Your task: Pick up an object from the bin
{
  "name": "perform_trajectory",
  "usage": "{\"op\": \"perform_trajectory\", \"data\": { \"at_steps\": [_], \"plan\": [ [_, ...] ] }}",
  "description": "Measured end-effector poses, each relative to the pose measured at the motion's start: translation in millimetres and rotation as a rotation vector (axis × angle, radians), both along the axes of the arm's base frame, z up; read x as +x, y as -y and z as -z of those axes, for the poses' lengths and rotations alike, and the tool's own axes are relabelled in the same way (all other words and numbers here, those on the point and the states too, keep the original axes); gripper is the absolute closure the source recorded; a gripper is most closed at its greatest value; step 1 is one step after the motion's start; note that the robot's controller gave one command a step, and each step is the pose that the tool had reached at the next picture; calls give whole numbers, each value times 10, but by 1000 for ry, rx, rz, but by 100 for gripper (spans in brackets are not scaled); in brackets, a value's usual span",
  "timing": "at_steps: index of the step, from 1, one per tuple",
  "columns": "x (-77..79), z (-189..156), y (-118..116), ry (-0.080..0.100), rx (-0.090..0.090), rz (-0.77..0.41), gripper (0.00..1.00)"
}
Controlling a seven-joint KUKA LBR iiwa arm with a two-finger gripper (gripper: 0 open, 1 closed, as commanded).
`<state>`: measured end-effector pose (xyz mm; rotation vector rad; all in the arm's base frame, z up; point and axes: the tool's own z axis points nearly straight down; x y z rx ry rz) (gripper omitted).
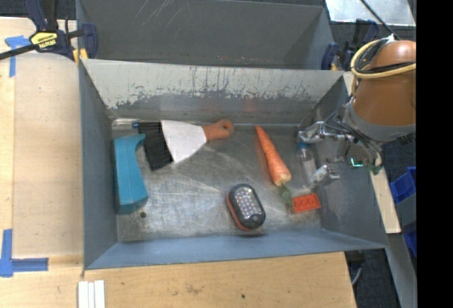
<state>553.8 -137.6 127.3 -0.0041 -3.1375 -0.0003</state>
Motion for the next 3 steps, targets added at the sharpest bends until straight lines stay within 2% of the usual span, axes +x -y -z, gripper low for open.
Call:
{"op": "perform_trajectory", "data": {
  "at_steps": [1, 2, 3],
  "plan": [
    [21, -41, -4, 8, -1, -3, 0],
    [-308, 404, -28, 9, -2, -89, 0],
    [-285, 375, -22, 9, -1, -100, 0]
  ]
}}
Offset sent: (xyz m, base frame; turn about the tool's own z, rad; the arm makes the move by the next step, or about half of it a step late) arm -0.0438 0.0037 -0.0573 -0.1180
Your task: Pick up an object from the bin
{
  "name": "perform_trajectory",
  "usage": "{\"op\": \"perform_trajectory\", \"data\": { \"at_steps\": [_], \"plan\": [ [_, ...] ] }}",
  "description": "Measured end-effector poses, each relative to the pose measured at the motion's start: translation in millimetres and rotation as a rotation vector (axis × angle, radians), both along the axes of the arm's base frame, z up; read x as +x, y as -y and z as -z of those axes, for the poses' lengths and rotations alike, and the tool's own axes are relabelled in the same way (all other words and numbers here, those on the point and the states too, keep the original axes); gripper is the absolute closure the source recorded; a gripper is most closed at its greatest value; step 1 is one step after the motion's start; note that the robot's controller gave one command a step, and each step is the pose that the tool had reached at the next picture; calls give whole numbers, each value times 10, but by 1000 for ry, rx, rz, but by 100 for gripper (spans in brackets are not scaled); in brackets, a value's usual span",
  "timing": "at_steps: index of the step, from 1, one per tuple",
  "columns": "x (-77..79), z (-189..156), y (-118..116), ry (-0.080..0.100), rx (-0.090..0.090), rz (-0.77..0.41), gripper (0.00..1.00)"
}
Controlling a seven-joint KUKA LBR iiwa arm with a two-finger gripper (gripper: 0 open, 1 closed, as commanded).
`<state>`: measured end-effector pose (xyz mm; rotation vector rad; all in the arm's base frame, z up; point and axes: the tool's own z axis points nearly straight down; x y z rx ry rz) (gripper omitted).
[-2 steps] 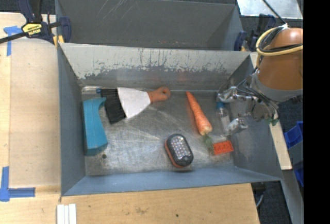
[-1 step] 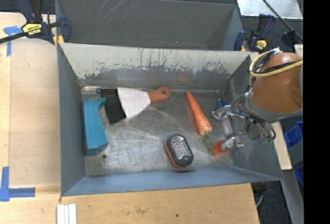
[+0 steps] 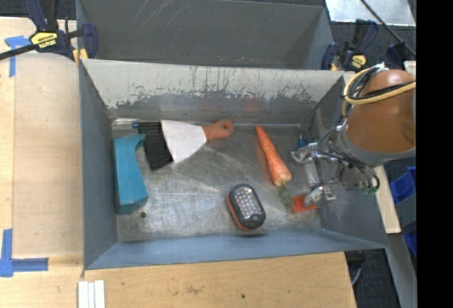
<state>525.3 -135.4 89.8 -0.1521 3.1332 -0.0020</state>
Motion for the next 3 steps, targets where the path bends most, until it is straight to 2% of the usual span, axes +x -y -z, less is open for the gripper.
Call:
{"op": "perform_trajectory", "data": {
  "at_steps": [1, 2, 3],
  "plan": [
    [-61, -171, 23, -1, 0, -23, 0],
    [-9, 67, 21, -1, 0, -29, 0],
    [-23, 5, 14, -1, 0, -31, 100]
  ]
}}
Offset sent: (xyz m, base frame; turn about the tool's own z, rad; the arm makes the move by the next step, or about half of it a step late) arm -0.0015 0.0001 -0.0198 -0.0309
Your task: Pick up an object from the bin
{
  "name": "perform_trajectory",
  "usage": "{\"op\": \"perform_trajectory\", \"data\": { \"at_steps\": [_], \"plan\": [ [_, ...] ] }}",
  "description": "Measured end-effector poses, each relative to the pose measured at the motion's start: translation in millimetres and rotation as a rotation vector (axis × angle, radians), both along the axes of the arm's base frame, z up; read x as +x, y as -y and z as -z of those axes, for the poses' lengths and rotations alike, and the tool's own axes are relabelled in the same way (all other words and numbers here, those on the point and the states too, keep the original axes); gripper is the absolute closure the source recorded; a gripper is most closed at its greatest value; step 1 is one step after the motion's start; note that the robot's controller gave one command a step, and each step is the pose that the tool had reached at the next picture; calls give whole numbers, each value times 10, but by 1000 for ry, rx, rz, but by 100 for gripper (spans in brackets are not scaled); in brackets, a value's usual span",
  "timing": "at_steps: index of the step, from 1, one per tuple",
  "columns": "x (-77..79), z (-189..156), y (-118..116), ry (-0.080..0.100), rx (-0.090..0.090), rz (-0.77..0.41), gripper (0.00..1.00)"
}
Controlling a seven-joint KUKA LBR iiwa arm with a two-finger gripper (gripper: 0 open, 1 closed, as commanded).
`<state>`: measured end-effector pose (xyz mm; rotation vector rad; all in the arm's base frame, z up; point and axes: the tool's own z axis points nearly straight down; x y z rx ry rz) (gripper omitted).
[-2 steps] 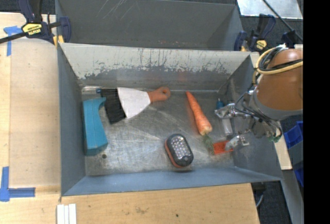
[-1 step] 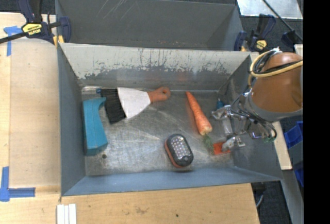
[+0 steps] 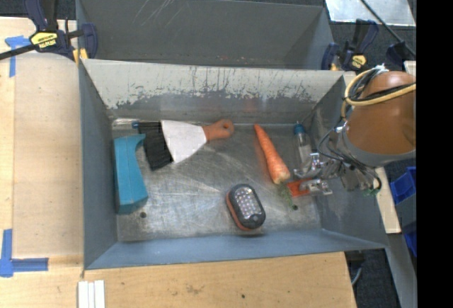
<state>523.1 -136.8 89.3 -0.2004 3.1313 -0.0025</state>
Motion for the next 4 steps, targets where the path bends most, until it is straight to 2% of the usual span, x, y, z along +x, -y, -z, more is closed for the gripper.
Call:
{"op": "perform_trajectory", "data": {
  "at_steps": [2, 4],
  "plan": [
    [-6, -28, -3, -1, 0, -1, 100],
    [-1, -200, -2, -1, 0, -1, 100]
  ]
}}
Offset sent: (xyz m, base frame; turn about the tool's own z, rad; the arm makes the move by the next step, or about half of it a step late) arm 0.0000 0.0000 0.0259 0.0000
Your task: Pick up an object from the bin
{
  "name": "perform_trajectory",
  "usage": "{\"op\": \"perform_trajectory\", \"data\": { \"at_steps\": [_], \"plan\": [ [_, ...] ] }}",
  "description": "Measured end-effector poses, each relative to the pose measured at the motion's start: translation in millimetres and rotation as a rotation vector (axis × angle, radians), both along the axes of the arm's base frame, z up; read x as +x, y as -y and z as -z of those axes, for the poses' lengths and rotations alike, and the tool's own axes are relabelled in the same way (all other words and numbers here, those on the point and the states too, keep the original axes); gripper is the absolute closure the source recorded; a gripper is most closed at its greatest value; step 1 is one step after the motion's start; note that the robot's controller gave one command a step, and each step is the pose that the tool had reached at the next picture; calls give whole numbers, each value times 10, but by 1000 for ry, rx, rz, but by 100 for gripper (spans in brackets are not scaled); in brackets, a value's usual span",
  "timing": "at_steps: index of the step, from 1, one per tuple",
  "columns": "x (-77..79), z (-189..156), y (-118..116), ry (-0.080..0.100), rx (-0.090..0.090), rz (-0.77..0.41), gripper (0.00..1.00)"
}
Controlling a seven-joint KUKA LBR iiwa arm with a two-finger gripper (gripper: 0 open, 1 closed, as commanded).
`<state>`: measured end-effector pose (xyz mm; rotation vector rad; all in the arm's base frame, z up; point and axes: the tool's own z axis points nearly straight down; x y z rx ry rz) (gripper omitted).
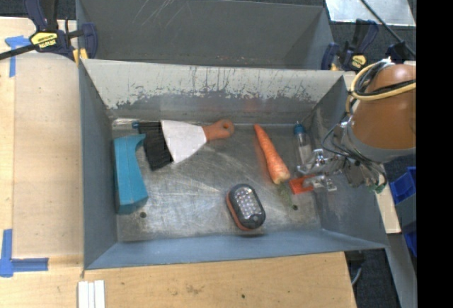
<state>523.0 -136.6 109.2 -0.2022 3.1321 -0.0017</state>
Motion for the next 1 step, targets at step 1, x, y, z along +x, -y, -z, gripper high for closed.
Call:
{"op": "perform_trajectory", "data": {
  "at_steps": [1],
  "plan": [
    [-14, -112, -5, -7, 2, 0, 100]
  ]
}}
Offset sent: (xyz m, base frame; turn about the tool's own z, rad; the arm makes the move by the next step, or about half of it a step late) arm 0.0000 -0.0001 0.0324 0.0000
